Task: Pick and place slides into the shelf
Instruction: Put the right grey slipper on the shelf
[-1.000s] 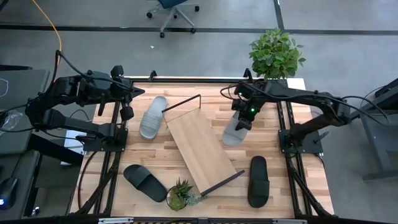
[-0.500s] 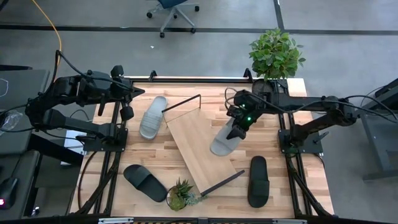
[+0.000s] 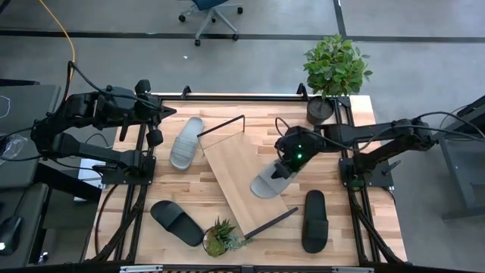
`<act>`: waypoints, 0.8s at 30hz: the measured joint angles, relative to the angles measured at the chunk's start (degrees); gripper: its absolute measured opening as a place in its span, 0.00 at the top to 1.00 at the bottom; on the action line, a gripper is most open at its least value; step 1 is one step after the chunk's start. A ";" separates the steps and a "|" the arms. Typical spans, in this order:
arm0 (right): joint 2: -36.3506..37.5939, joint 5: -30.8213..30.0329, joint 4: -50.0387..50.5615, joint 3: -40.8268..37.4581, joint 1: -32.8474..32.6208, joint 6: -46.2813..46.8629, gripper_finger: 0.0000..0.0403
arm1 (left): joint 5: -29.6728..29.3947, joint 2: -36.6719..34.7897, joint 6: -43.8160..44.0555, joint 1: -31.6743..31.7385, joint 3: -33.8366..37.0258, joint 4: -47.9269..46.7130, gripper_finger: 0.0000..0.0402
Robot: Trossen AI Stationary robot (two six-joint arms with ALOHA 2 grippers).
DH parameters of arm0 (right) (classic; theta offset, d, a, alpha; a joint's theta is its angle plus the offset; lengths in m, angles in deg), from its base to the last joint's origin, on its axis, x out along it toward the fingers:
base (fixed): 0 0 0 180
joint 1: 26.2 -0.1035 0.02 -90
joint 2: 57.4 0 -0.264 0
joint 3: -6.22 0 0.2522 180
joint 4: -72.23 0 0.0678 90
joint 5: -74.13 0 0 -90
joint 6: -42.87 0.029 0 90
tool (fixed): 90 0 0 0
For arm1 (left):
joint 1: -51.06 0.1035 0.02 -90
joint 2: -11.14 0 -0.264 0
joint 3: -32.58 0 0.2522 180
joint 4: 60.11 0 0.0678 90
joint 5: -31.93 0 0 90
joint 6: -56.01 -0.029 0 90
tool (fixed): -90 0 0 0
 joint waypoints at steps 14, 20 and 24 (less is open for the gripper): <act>-0.22 -17.61 -5.68 0.00 -12.14 15.54 1.00 | -0.45 0.00 -5.90 0.02 0.00 0.00 1.00; -3.02 -21.80 -9.19 -0.01 -15.01 19.27 1.00 | -0.45 0.00 -6.01 0.02 0.00 0.00 1.00; -7.00 -20.71 -12.86 -0.01 -15.25 18.97 1.00 | -0.45 0.00 -6.01 0.02 0.00 -0.04 1.00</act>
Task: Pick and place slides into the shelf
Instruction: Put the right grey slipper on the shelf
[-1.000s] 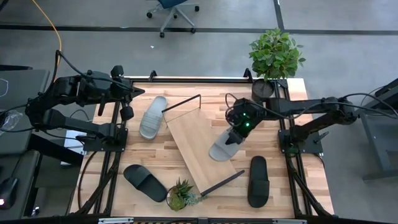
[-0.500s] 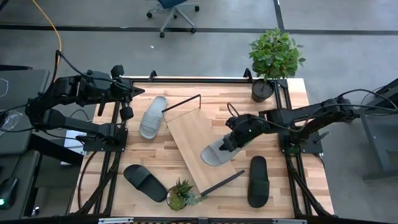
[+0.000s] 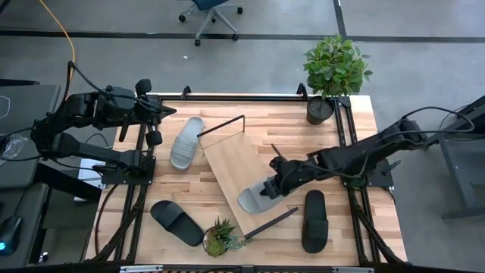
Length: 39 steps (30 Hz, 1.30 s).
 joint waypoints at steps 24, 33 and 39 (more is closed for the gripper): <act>-10.11 0.69 -10.67 0.00 -2.93 3.64 1.00 | 1.19 0.00 0.18 -0.02 0.00 -0.26 1.00; -11.07 -2.25 -11.00 0.00 -4.86 6.24 1.00 | 1.68 0.00 0.21 -0.02 0.00 -1.04 1.00; -12.41 -2.43 -10.72 0.00 -5.90 6.14 1.00 | 1.66 0.00 0.24 -0.02 0.00 -1.57 1.00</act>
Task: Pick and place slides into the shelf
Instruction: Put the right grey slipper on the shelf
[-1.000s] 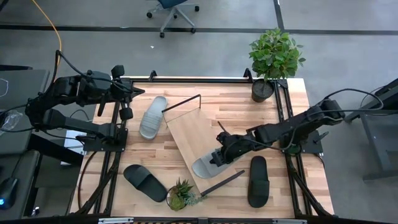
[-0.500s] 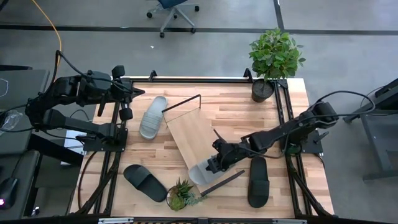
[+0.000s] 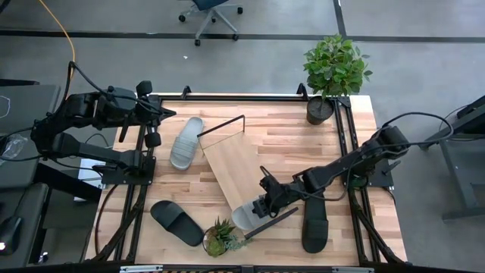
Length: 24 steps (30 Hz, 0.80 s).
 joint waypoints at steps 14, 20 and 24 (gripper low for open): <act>-0.11 -5.15 3.50 0.00 -0.11 -1.19 1.00 | -0.13 0.00 0.00 0.00 0.00 -0.02 1.00; -0.11 -5.30 5.88 0.00 -0.11 -0.10 1.00 | -0.13 0.01 0.00 0.00 0.01 -0.03 1.00; -0.11 -4.49 5.45 0.00 -0.11 0.39 1.00 | 0.09 0.00 0.00 0.00 0.00 -0.04 1.00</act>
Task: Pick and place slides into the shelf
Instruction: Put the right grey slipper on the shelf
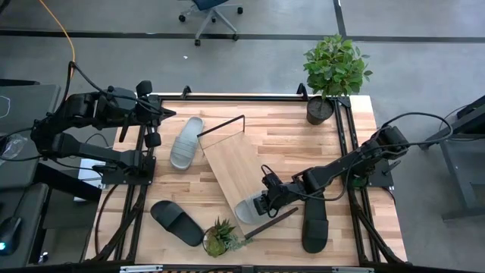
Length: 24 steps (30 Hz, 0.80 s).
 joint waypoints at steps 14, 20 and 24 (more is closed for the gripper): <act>-0.62 0.32 -3.13 0.00 -0.13 2.93 1.00 | 1.35 0.00 -1.95 0.00 0.02 -0.13 1.00; -2.38 0.52 -5.12 0.00 -0.13 3.58 1.00 | 1.60 0.02 -1.95 0.00 0.01 -0.15 1.00; -3.36 0.63 -6.48 0.00 -0.45 4.46 1.00 | 1.92 0.02 -2.90 0.00 0.00 -0.13 1.00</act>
